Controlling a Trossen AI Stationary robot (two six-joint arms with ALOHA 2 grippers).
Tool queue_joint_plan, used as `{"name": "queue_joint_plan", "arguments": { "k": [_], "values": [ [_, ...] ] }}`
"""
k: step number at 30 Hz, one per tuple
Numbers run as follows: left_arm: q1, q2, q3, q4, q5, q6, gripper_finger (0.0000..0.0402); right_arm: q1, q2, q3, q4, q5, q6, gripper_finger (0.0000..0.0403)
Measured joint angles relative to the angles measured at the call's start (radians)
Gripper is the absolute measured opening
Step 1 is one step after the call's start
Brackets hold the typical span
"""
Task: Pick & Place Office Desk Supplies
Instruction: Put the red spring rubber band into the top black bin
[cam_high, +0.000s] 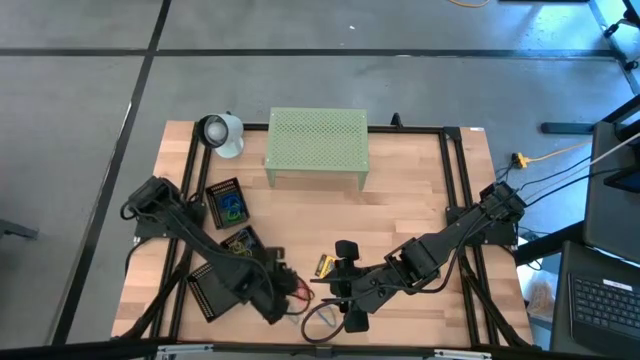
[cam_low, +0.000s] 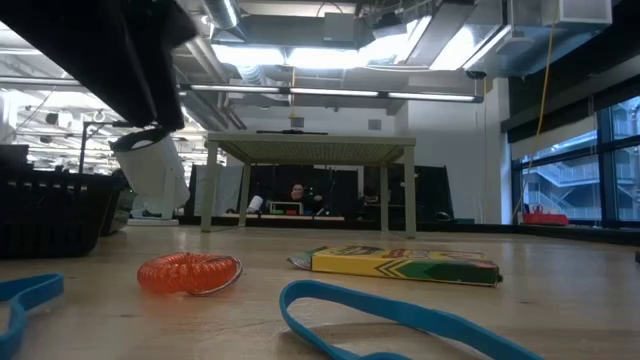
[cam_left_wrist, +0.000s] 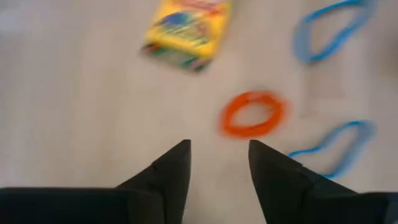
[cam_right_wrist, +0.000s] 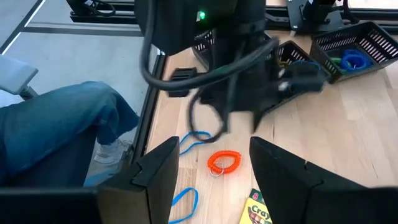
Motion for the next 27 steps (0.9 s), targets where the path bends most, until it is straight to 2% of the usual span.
{"name": "queue_joint_plan", "arguments": {
  "k": [4, 7, 10, 13, 19, 22, 27],
  "values": [
    [0.009, 0.002, -0.034, 0.156, 0.101, 0.115, 0.0184, 0.0, 0.0, 0.0, 0.0, 0.0, 0.0, 0.0199],
    [0.014, 0.002, -0.05, 0.226, 0.111, 0.212, 0.0199, 0.0, 0.0, 0.0, 0.0, 0.0, 0.0, 0.0199],
    [0.023, 0.002, -0.094, 0.325, 0.113, 0.329, 0.0203, -0.003, 0.0, 0.0, 0.001, 0.0, 0.0, 0.0199],
    [0.04, 0.002, -0.147, 0.423, 0.17, 0.398, 0.02, -0.009, 0.0, 0.0, 0.001, 0.001, 0.0, 0.0199],
    [0.086, 0.002, -0.23, 0.526, 0.228, 0.414, 0.0192, -0.017, 0.0, 0.0, 0.001, 0.003, 0.0, 0.0199],
    [0.106, 0.002, -0.268, 0.546, 0.3, 0.414, 0.0192, -0.026, 0.0, 0.0, 0.001, 0.003, 0.0, 0.0199],
    [0.119, 0.002, -0.326, 0.58, 0.343, 0.499, 0.0192, -0.042, 0.0, 0.0, 0.001, 0.003, 0.0, 0.0199]
  ]
}}
